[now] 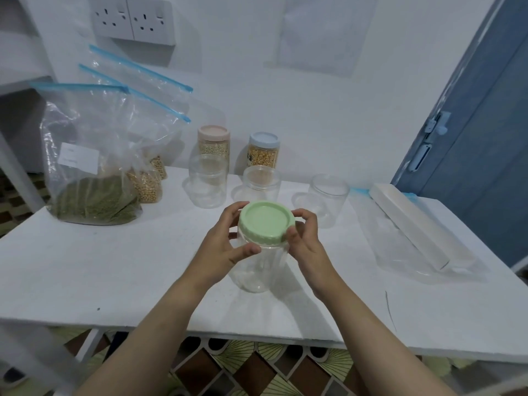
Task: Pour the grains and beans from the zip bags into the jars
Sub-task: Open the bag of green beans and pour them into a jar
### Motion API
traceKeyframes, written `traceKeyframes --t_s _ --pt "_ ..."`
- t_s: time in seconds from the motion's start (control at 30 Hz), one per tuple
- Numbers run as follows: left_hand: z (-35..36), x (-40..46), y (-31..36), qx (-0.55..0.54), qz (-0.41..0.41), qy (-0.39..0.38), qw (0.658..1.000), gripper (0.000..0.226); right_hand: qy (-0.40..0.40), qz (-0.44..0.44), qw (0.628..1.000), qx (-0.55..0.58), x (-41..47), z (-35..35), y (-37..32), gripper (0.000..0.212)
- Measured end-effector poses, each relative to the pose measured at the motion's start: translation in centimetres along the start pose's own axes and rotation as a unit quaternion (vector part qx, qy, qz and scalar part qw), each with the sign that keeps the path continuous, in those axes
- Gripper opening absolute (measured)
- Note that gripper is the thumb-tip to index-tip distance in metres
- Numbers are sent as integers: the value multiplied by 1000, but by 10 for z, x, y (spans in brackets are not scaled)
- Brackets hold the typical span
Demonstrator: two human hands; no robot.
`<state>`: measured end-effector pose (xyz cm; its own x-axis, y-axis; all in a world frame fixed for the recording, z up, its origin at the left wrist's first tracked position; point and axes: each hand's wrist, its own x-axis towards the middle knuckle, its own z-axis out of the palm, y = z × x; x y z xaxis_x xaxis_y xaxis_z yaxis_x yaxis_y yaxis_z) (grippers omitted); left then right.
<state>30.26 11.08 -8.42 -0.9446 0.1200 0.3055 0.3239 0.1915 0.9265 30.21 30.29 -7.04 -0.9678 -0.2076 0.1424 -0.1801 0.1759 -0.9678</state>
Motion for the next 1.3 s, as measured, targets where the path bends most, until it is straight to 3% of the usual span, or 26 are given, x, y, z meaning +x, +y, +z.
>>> traceKeyframes --t_s 0.13,0.3,0.47,0.63,0.8,0.97,1.1,1.23,1.3 --pt "-2 0 0 4 -9 -7 1000 90 8 -12 1000 22 -1 0 2 47" --pt "-2 -2 -2 6 -13 -9 1000 97 18 -17 1000 5 -7 4 4 59" --pt "-1 -3 0 -2 -16 -12 1000 94 42 -4 998 56 -7 2 6 40" --pt "-1 -3 -1 -9 -13 -16 1000 95 8 -2 999 33 -14 5 4 50" --pt "0 -3 -1 -5 -14 -18 1000 95 24 5 998 53 -13 3 7 40" --pt "0 -3 -3 -7 -17 -19 1000 97 13 -7 999 41 -17 4 4 60" --pt "1 -3 -2 -7 -18 -19 1000 101 6 -9 998 56 -17 1 2 48" --pt "1 -3 -3 -10 -18 -19 1000 98 -6 10 999 51 -15 2 2 71" --pt "1 -3 -3 -9 -19 -18 1000 96 -15 12 999 35 -12 2 -2 72"
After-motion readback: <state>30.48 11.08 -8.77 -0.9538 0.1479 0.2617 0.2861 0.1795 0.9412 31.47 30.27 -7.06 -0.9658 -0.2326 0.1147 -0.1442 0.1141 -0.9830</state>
